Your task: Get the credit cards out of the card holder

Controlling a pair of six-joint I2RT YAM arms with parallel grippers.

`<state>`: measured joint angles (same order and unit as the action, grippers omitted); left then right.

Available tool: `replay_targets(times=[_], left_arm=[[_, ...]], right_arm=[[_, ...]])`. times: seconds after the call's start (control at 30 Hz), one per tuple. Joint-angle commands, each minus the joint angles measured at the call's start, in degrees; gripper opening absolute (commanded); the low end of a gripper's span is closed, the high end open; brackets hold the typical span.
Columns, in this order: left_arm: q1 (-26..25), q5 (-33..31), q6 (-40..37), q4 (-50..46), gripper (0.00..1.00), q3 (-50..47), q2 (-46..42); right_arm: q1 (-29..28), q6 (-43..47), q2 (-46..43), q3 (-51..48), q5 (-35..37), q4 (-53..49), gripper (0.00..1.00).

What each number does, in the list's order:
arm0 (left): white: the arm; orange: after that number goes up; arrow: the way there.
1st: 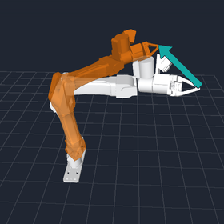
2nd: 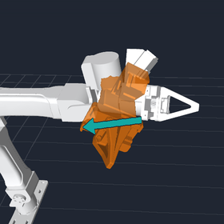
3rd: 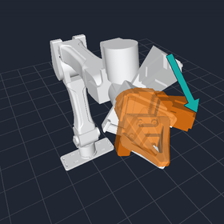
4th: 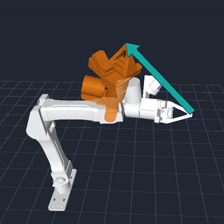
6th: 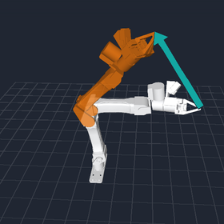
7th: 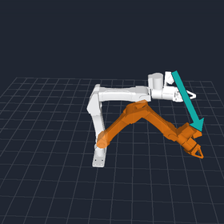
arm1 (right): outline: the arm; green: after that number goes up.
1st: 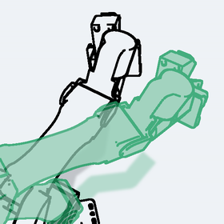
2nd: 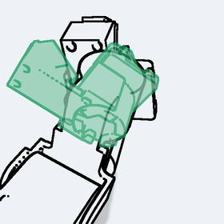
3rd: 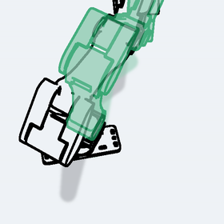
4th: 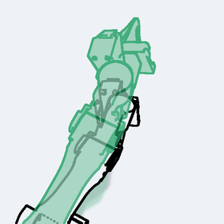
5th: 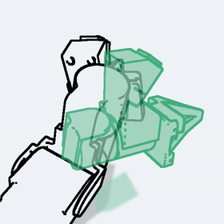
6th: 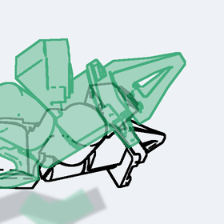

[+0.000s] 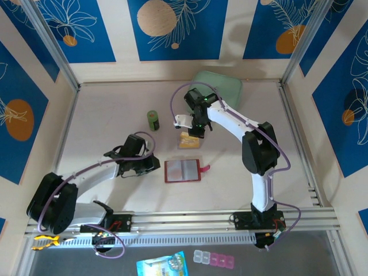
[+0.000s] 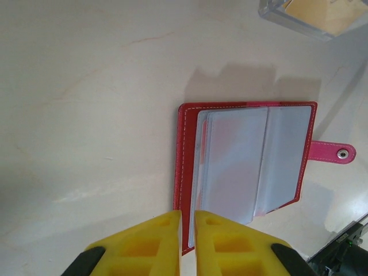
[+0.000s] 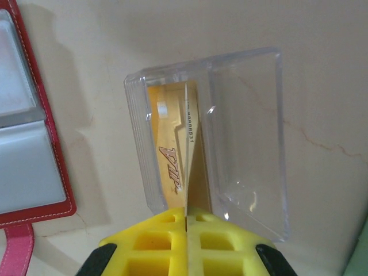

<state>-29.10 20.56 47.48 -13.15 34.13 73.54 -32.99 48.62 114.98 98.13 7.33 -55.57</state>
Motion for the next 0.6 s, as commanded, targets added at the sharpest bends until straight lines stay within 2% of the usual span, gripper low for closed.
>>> replay_targets(times=[0.0,0.2,0.43,0.57], left_arm=[[0.89,0.98,-0.6,-1.15,0.14,-0.91,-0.95],[0.97,1.6,-1.15,-1.1,0.15,-0.12,0.1],[0.9,2.77,-1.26,0.12,0.14,0.65,2.15],[0.56,4.08,-1.16,1.82,0.14,1.41,4.23]], right_arm=[[-0.23,1.35,1.03,1.53,-0.37,-2.25,0.01],[-0.15,0.8,0.5,1.06,1.24,-1.6,0.17],[0.15,-1.89,-3.77,-1.04,0.92,-0.03,0.18],[0.12,-7.77,-7.11,-3.28,-1.26,1.74,0.17]])
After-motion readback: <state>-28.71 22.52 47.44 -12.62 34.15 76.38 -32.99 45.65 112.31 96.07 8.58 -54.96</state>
